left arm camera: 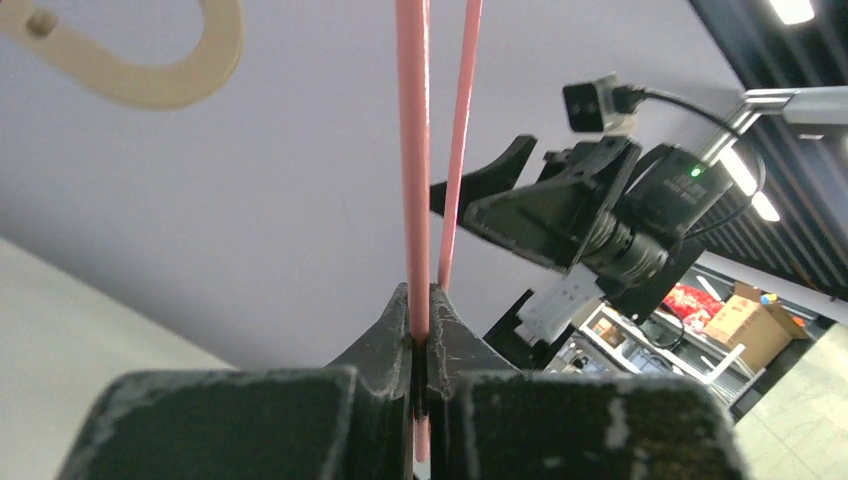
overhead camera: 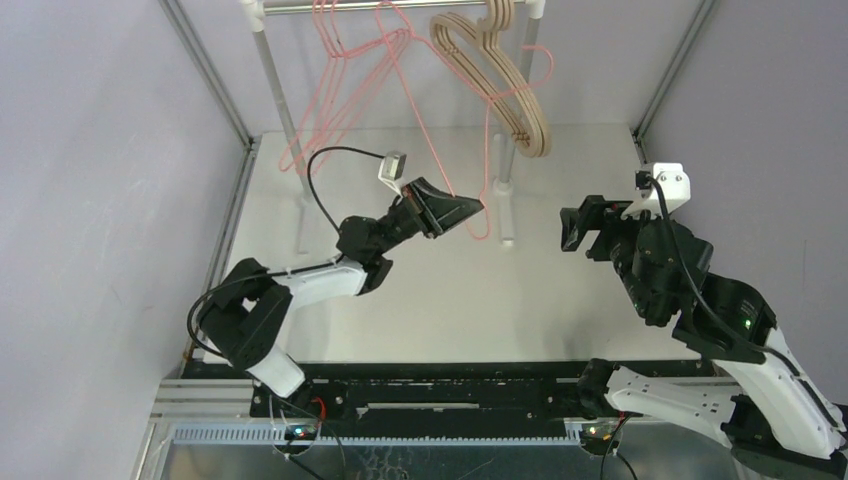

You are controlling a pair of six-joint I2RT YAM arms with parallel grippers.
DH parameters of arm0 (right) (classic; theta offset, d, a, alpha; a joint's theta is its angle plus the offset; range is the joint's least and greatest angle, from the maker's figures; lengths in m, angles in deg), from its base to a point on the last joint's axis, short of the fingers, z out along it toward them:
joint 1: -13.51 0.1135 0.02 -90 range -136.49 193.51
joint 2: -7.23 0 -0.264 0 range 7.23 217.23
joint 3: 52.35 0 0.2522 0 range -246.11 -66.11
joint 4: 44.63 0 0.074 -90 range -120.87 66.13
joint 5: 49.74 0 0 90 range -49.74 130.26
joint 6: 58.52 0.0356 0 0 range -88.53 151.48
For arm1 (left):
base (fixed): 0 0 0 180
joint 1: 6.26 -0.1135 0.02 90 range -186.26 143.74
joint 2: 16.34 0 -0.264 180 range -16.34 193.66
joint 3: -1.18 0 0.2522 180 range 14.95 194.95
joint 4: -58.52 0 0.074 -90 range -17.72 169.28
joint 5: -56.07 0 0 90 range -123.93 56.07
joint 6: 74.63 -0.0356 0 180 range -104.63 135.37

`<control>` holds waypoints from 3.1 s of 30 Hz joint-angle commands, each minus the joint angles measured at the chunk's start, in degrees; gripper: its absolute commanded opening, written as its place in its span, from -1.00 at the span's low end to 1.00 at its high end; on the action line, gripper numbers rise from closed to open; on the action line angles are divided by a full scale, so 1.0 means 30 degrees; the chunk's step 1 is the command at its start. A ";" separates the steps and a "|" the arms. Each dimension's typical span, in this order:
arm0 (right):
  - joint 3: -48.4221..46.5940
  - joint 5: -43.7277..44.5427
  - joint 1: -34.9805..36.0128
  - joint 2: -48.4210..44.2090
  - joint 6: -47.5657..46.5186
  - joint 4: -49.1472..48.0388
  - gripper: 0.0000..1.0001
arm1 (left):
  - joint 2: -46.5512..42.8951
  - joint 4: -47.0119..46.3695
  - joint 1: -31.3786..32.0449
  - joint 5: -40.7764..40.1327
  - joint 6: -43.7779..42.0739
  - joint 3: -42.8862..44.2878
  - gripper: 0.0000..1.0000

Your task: Organize the hangers

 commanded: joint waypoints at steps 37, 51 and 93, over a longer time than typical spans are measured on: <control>0.2029 -1.0930 -0.2145 0.2890 -0.1046 -0.9096 0.65 | -0.0112 -0.1464 0.0501 -0.1424 0.1664 -0.0274 -1.00; 0.3734 -1.3636 -0.3566 0.4058 -0.0177 -1.2974 0.28 | -0.1385 -0.1464 0.0634 -0.1172 0.1536 -0.1082 -0.99; -0.1058 -0.9780 -0.3872 0.9255 -0.3143 -0.9621 -1.00 | -0.5966 0.0806 -0.0214 0.2066 -0.0165 -0.4474 0.10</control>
